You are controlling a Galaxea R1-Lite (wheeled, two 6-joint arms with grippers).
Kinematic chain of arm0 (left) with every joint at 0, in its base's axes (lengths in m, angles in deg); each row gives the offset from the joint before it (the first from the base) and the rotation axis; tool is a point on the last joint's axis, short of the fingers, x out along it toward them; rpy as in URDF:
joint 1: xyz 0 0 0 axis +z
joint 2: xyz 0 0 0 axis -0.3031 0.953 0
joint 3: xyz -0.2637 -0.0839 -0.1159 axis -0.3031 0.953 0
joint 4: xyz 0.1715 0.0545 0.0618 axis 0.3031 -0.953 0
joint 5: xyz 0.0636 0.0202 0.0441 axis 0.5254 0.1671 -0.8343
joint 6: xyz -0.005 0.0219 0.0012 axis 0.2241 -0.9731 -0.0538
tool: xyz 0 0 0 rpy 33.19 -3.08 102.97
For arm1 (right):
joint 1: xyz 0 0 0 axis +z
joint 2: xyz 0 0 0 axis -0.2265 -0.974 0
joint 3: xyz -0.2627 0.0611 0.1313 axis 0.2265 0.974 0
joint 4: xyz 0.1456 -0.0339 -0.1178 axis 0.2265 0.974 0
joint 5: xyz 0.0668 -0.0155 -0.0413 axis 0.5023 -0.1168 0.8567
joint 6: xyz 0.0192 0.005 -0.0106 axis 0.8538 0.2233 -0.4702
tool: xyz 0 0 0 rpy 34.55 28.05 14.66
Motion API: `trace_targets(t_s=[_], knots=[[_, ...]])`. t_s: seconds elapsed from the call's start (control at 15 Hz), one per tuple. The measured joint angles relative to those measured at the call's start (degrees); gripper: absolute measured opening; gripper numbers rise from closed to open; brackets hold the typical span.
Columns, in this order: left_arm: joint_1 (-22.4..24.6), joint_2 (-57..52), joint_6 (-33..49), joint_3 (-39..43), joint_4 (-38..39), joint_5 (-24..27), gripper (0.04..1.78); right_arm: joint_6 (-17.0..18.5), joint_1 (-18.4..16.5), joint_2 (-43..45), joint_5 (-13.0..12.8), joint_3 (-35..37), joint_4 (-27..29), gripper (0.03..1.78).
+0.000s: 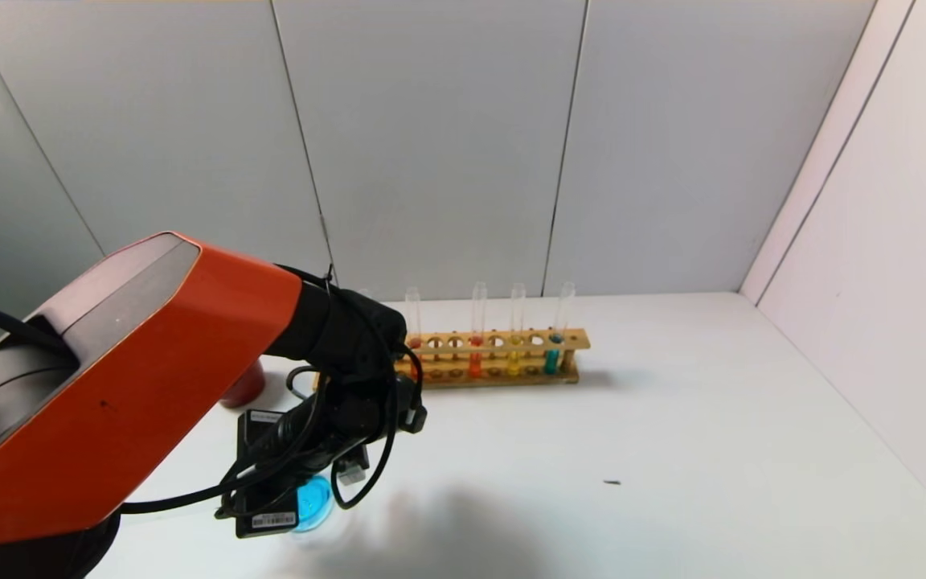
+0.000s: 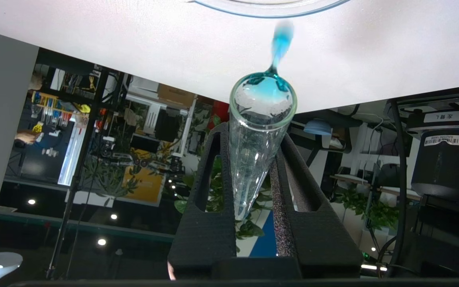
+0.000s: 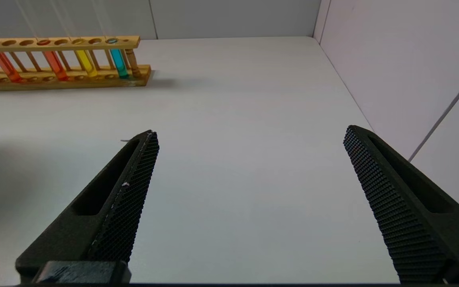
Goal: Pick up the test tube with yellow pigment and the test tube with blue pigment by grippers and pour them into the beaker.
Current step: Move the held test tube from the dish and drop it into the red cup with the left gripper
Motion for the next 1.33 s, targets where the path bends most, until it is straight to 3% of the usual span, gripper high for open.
trace_targets(t_s=[0.53, 1.33], knots=[[1.34, -2.51, 1.29, -2.1, -0.67, 1.05, 0.31, 0.0, 0.0, 0.0, 0.02, -0.02, 0.0, 1.7], [9.7, -31.65, 4.99, -7.59, 4.96, 10.75, 0.31, 0.02, 0.0, 0.0, 0.0, 0.0, 0.0, 1.7]])
